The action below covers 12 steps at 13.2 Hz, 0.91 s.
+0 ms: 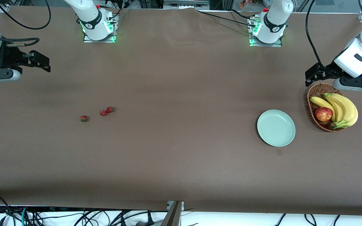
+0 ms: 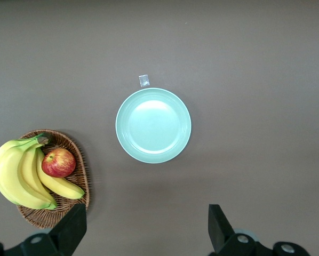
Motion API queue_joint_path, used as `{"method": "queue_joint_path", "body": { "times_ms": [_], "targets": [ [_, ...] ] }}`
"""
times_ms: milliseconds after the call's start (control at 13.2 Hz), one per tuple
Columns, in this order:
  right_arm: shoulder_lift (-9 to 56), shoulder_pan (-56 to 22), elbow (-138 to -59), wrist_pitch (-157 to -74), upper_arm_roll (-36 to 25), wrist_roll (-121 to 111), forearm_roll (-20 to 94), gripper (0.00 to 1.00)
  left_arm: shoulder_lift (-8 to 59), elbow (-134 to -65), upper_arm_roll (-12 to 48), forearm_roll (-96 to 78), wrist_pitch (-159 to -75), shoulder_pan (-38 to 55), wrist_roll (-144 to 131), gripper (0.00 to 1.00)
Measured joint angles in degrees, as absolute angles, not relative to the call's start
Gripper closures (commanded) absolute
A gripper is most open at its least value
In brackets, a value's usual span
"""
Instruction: Collect all strawberries into plate
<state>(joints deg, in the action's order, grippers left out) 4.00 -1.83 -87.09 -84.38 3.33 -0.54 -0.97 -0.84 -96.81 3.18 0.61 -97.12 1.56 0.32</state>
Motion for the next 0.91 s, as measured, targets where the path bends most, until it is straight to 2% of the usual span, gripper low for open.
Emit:
{"method": "queue_joint_path", "body": {
  "times_ms": [530,908],
  "targets": [
    [16.3,-1.5,-87.5,-93.1,3.0,-0.5,-1.1,0.0,-0.7,-96.0,3.2,0.6,-96.6,1.8,0.3,0.0],
    [26.8,-1.5,-91.9,-107.5,2.9,-0.5,-3.4,0.0,-0.5,-95.8,3.2,0.6,-96.5,1.8,0.3,0.0]
  ]
}}
